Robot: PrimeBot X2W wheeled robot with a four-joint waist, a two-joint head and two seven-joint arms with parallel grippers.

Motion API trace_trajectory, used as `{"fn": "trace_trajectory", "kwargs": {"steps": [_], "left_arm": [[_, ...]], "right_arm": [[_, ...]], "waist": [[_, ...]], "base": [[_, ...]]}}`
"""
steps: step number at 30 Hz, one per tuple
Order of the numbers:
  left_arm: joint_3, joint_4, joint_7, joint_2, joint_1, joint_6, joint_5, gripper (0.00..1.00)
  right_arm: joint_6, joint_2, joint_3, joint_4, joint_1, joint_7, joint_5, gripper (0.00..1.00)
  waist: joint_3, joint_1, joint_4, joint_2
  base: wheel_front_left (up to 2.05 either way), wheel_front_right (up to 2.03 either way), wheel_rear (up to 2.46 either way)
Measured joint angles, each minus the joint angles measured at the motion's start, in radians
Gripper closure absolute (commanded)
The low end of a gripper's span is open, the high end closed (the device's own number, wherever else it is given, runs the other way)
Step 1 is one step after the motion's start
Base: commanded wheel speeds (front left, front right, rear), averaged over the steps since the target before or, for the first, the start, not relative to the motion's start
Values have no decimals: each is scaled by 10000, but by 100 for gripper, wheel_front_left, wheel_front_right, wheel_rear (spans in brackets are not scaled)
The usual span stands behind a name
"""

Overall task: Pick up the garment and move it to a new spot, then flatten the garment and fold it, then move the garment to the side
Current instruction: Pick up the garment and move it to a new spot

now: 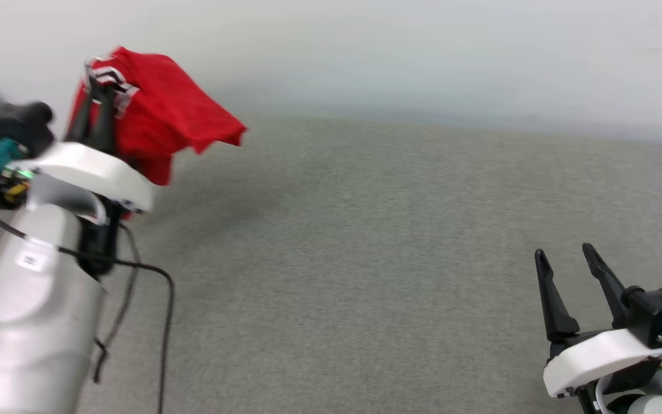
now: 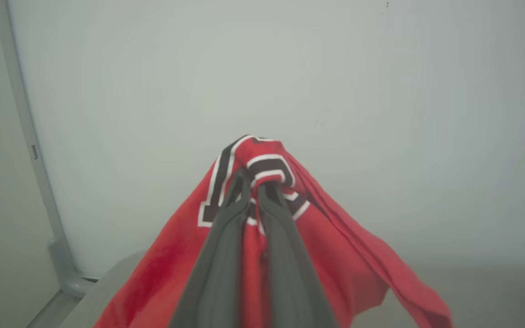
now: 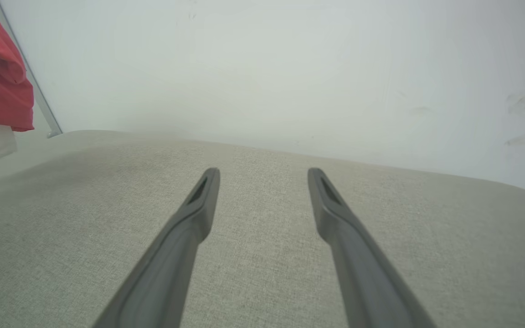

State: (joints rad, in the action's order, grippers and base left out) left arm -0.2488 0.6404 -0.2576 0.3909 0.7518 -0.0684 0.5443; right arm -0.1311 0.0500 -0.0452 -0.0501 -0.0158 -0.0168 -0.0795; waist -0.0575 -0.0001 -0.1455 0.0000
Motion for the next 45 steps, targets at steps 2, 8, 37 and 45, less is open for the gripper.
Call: {"fn": "trace_trajectory", "kwargs": {"steps": [2, 8, 37, 45], "left_arm": [[-58, -593, -10, -240, -423, 69, 59, 100], [-510, -2226, -2, -1078, -1804, 224, 224, 100], [-4098, -2941, 407, -2757, -4394, 92, -545, 0], [-3087, -3870, 58, -2311, -4771, 915, -619, 0]], "right_arm": [[0, 2, -25, -19, 50, 12, -2, 0], [0, 2, -10, -73, 163, 82, -71, 0], [0, 6, -17, 127, -6, -10, -90, 0], [0, 6, -15, -4, 188, 180, -10, 0]], "waist": [[77, 0, 245, 0], [151, 0, 1058, 1], [-479, 1, 1972, 0], [-28, 1, 1335, 0]], "base": [[0, 0, 0], [0, 0, 0], [0, 0, 0], [0, 0, 0]]}}
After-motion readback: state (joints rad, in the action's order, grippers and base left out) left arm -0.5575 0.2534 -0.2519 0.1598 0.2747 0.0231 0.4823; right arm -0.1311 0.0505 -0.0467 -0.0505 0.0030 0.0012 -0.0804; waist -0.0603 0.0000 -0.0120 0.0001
